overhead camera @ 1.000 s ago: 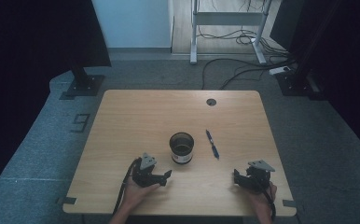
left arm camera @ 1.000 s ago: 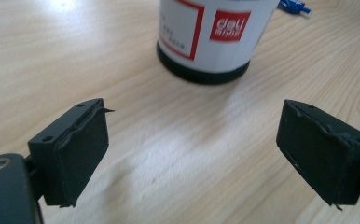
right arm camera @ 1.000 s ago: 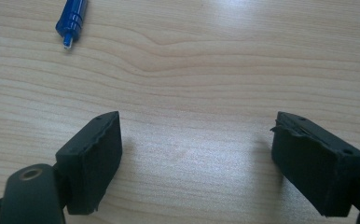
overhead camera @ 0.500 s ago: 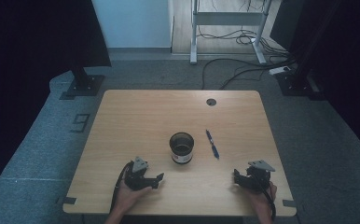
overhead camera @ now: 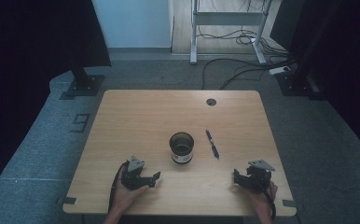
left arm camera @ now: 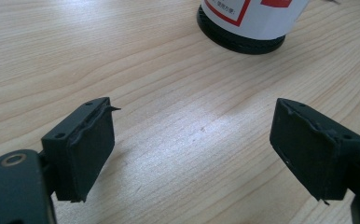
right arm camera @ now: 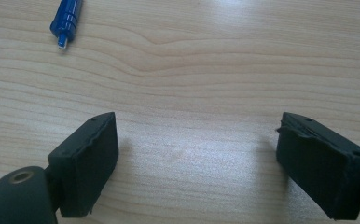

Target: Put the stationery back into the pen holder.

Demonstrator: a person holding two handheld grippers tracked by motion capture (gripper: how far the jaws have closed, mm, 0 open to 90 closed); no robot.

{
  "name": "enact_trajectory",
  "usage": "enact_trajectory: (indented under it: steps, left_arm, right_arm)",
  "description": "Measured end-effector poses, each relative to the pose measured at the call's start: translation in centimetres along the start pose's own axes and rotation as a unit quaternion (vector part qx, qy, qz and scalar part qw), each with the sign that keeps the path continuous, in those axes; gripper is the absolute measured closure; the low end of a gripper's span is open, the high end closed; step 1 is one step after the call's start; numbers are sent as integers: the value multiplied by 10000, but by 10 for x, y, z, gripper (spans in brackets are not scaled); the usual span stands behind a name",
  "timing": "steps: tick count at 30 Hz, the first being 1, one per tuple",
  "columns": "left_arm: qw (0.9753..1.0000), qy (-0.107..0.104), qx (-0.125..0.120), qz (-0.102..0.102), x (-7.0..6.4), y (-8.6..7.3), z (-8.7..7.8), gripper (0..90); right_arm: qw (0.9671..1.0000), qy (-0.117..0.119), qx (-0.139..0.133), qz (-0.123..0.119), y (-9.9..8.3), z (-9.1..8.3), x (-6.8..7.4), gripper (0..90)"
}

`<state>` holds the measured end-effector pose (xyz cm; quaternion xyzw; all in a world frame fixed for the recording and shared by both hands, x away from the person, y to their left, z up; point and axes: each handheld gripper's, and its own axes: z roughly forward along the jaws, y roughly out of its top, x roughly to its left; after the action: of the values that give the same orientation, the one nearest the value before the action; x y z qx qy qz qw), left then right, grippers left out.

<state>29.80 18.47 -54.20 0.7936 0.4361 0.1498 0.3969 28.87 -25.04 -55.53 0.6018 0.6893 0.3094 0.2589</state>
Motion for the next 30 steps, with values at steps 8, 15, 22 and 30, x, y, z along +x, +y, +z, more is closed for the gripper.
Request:
enact_trajectory:
  steps: [8, 15, 22, 30]
  left_arm:
    - [10000, -33, 56, 1, -1, -1, 2, 144]
    - [10000, -72, 6, -60, -2, 1, -1, 144]
    - [9999, -84, 0, -62, 0, 0, -3, 144]
    - [9999, -96, -26, -108, 3, 1, -6, 145]
  right_arm:
    - [9998, 120, -143, -92, 3, -5, 4, 163]
    - [9977, 442, -492, -169, 20, -13, 14, 228]
    - [9964, 607, -539, -257, 34, -5, 26, 270]
    - [9962, 526, -540, -429, 61, 12, 45, 298]
